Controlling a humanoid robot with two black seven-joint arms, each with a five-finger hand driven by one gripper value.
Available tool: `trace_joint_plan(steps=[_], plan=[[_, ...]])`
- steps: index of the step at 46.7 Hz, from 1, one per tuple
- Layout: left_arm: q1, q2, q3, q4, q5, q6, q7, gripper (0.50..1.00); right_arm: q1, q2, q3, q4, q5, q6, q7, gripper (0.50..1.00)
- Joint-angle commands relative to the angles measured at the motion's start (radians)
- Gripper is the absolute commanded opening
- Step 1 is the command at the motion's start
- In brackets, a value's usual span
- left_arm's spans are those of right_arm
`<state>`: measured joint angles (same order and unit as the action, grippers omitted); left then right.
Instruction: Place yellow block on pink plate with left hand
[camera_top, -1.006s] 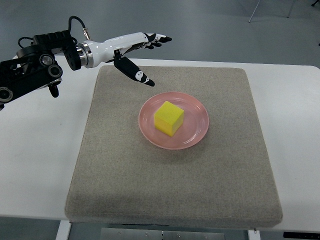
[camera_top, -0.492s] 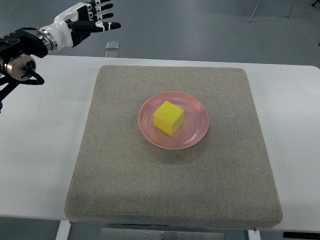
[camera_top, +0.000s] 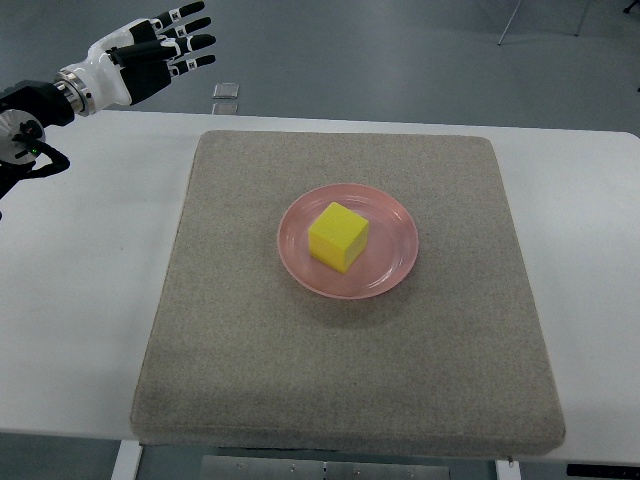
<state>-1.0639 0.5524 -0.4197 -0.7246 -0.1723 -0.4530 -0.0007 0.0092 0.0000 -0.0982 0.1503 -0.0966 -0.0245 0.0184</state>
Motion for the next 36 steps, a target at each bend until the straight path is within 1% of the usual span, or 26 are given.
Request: trace_joint_plan(steps=[1, 6, 10, 12, 18, 36], plan=[[0.016, 0.000, -0.002, 0.027, -0.093, -0.049, 0.047, 0.996, 0.000, 0.000, 0.000, 0.000, 0.000, 0.000, 0.000, 0.924], [0.041, 0.000, -0.004, 0.057, -0.200, -0.098, 0.094, 0.996, 0.000, 0.000, 0.000, 0.000, 0.000, 0.000, 0.000, 0.924], [0.054, -0.002, -0.004, 0.080, -0.260, -0.136, 0.105, 0.996, 0.000, 0.000, 0.005, 0.000, 0.001, 0.008, 0.000, 0.924], [0.055, -0.002, -0.004, 0.083, -0.268, -0.144, 0.107, 0.996, 0.000, 0.000, 0.002, 0.003, 0.001, 0.009, 0.000, 0.924], [0.055, -0.002, -0.004, 0.085, -0.268, -0.145, 0.111, 0.996, 0.000, 0.000, 0.000, 0.043, -0.005, 0.012, 0.000, 0.924], [0.070, 0.000, -0.001, 0.083, -0.265, -0.148, 0.111, 0.996, -0.009, 0.000, -0.008, 0.060, -0.009, 0.002, 0.003, 0.924]])
